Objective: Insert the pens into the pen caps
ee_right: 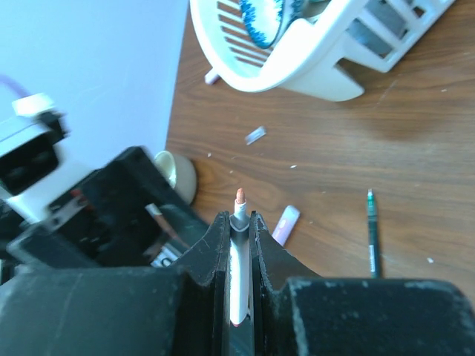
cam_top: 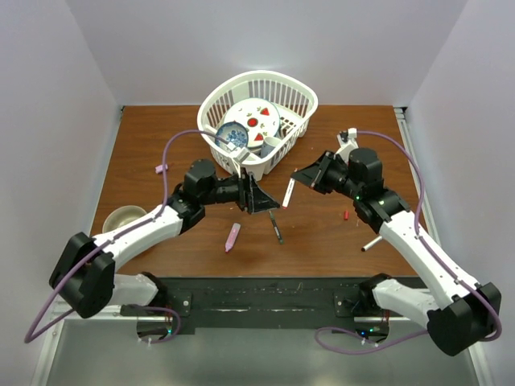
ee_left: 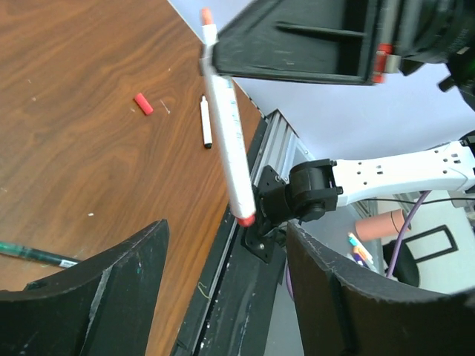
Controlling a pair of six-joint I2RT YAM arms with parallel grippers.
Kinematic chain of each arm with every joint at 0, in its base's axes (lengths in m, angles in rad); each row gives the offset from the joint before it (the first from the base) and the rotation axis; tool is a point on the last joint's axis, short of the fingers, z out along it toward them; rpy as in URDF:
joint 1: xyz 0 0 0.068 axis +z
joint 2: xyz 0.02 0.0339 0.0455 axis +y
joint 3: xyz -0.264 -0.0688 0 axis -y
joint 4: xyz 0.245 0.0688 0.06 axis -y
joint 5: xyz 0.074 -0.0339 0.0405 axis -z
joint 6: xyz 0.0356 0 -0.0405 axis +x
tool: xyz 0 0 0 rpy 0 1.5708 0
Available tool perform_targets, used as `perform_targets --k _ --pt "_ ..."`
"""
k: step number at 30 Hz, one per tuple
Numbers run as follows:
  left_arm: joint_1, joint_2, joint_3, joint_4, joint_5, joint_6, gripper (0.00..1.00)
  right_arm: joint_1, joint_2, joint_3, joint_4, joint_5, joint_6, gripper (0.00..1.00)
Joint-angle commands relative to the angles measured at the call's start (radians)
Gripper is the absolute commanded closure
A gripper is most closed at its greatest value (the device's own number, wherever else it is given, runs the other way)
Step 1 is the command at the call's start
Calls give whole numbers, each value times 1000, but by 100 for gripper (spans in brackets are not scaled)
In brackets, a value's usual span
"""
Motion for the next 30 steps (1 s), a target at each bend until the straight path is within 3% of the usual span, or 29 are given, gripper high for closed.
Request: perform_targets --k 1,13,17,18,20,21,22,26,28,30 --pt "-12 35 41 117 28 -38 32 17 -39 -2 50 -26 36 100" --pt "-46 117 79 224 89 -99 39 58 -48 -8 64 -19 50 100" --pt "-51 128 73 258 106 -128 64 66 -47 -8 64 -17 50 100" --pt "-51 127 72 267 109 -131 76 67 -47 -8 65 -15 51 100" --pt "-51 127 70 267 114 -130 88 66 -45 -5 61 -17 59 93" --pt "-51 118 70 260 112 -128 100 66 -45 1 54 -12 57 88" --pt "-49 110 69 248 103 -113 100 67 -45 8 21 0 48 71" --pt "-46 52 72 109 33 -27 100 66 -71 38 -59 114 8 49" --pt "-45 0 85 36 -30 52 100 66 -71 58 -167 203 -28 48" --pt "-43 -60 111 -100 -123 115 100 64 -52 100 -270 423 -65 48"
